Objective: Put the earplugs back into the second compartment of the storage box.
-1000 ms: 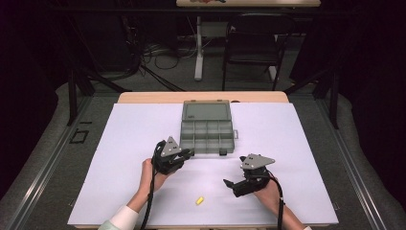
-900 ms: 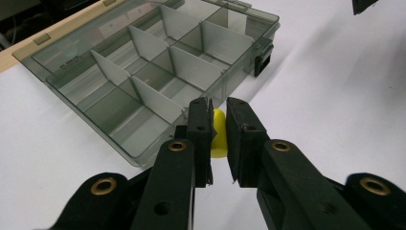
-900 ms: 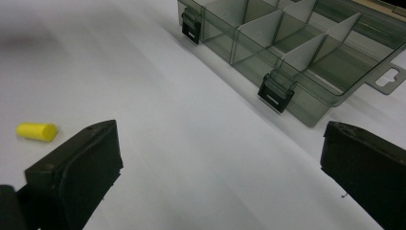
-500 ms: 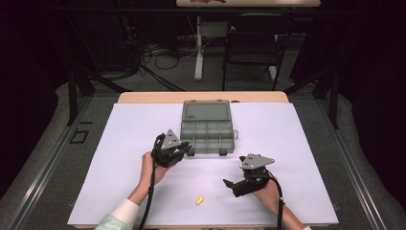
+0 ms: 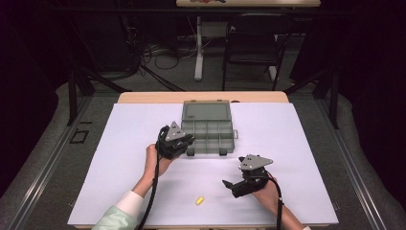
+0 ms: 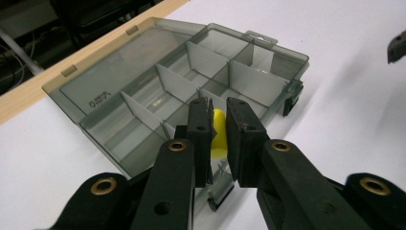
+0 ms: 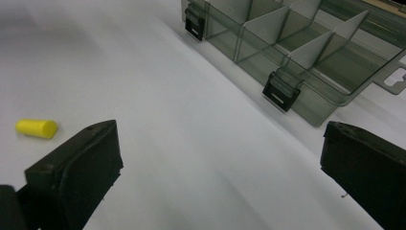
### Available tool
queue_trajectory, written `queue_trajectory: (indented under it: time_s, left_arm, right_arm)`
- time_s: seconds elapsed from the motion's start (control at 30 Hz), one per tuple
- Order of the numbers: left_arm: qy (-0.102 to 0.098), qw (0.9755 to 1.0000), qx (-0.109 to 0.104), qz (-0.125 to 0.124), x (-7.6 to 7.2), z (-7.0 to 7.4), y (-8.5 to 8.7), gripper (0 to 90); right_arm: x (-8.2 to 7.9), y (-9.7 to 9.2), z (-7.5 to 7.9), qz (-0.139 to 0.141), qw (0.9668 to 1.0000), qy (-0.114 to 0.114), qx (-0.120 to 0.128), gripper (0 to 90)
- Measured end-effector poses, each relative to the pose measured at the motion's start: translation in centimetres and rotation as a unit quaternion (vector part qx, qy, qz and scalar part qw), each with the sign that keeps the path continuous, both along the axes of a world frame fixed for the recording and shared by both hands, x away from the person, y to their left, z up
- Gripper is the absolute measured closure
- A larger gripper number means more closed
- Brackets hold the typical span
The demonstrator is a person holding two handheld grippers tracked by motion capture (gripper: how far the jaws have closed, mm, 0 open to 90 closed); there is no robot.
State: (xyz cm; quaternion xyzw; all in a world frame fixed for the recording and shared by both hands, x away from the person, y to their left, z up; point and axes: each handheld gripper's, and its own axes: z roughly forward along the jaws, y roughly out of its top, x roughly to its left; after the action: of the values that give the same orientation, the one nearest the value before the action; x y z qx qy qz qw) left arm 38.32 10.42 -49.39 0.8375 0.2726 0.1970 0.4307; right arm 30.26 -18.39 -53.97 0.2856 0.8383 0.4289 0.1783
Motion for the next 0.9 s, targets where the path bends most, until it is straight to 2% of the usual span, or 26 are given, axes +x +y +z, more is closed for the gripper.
queue_trajectory:
  time_s: [0.37, 0.7, 0.83, 0.9]
  left_arm:
    - [0.002, 0.9999, 0.003, 0.013, 1.6, -0.1, -0.4, 80.6]
    - [-0.004, 0.9997, 0.005, 0.025, 3.1, 0.5, -0.5, 80.6]
    - [-0.002, 0.9993, 0.000, 0.037, 3.7, 0.7, -0.7, 80.6]
    - [-0.002, 0.9993, 0.006, 0.037, 3.9, 0.7, -0.8, 80.6]
  right_arm:
    - [0.0, -0.1, -0.1, 0.001, 1.0000, 0.001, 0.001, 0.0]
    - [0.0, 0.0, -0.1, 0.001, 1.0000, 0.003, -0.001, 0.0]
    - [-0.1, 0.1, 0.1, 0.003, 1.0000, 0.001, 0.001, 0.0]
    - [-0.1, 0.1, 0.1, 0.002, 1.0000, 0.001, 0.002, 0.0]
